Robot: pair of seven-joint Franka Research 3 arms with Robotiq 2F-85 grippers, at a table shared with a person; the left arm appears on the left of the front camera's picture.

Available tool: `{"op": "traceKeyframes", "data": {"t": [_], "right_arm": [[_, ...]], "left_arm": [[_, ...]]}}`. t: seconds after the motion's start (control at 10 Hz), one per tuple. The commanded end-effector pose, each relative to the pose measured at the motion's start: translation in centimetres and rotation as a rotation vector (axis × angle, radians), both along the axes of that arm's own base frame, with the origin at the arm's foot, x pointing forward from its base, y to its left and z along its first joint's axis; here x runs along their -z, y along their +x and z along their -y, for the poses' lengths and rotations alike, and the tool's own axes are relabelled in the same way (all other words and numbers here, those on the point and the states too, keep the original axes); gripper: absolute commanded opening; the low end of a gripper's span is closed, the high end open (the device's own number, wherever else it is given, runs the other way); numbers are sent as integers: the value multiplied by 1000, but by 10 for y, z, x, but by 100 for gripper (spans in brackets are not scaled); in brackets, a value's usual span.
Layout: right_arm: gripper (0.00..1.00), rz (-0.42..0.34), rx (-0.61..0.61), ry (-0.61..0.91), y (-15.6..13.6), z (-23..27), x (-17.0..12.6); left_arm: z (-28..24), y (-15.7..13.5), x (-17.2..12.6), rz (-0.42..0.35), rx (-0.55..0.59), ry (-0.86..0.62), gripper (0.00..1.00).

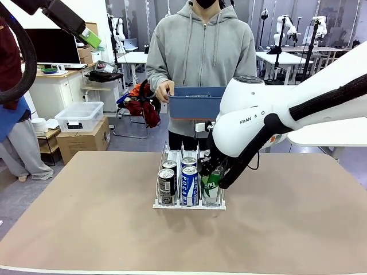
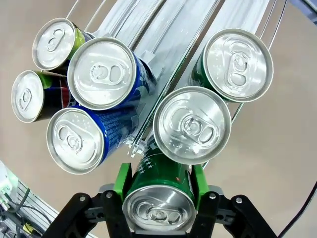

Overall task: Fill the beverage cans into the dispenser.
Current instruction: Place the picked Sprite in the line of the Automatic Can Dispenser with the same cans, then pick up the Pepsi coke handed by the human.

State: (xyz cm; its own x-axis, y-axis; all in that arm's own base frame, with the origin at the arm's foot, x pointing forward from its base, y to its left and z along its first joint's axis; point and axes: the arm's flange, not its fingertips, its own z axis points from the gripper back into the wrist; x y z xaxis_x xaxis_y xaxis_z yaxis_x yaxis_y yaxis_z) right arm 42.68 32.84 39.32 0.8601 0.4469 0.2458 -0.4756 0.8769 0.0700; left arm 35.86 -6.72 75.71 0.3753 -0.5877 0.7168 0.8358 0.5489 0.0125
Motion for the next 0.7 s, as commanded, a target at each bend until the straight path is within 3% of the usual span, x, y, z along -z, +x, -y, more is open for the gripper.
{"op": "traceKeyframes", "data": {"t": [0.0,0.1,0.2,0.3,0.6], "right_arm": [[77,-14,11,-11,3,-4,-7],[95,-12,19,0,1,-1,-11],[81,-4,28,15,-2,3,-17],[100,-5,24,43,-6,10,-26],[100,-15,47,111,-22,25,-43]], "left_arm": [[0,0,0,0,0,0,100],[0,0,0,0,0,0,100],[0,0,0,0,0,0,100],[0,0,0,0,0,0,100],[0,0,0,0,0,0,100]]}}
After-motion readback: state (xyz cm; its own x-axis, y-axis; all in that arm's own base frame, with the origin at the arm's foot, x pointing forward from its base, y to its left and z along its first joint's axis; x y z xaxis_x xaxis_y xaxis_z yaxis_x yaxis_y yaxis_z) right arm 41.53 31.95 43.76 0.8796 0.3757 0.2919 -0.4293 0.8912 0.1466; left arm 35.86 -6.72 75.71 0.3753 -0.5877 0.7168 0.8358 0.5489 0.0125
